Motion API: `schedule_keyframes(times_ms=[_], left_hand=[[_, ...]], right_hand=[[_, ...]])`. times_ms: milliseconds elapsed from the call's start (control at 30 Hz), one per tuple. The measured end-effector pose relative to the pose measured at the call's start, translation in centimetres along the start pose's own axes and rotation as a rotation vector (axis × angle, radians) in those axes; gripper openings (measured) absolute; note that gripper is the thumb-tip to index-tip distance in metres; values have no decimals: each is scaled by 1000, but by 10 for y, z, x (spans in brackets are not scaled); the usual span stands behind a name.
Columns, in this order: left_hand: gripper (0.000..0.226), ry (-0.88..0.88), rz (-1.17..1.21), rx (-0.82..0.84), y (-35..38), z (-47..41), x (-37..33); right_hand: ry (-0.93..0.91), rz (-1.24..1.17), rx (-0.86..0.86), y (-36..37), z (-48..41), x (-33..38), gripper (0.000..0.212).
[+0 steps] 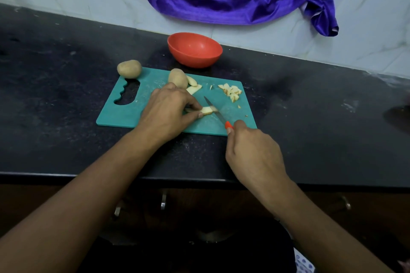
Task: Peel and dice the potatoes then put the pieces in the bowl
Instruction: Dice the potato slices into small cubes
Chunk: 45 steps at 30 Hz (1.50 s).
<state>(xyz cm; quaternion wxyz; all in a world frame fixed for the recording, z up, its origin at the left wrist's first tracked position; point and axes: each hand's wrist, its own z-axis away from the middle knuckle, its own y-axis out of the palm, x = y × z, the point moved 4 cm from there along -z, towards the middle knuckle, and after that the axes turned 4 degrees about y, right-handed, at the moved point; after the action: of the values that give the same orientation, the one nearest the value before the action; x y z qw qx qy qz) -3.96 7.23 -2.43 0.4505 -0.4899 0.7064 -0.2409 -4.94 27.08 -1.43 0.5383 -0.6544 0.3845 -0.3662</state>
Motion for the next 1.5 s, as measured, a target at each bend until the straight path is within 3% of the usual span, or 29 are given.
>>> schedule_keyframes(times_ms=[1500], left_hand=[[13,-65,38,6,-1,3,0]], right_hand=[[-44,-36,-17,4,6,-2,28]])
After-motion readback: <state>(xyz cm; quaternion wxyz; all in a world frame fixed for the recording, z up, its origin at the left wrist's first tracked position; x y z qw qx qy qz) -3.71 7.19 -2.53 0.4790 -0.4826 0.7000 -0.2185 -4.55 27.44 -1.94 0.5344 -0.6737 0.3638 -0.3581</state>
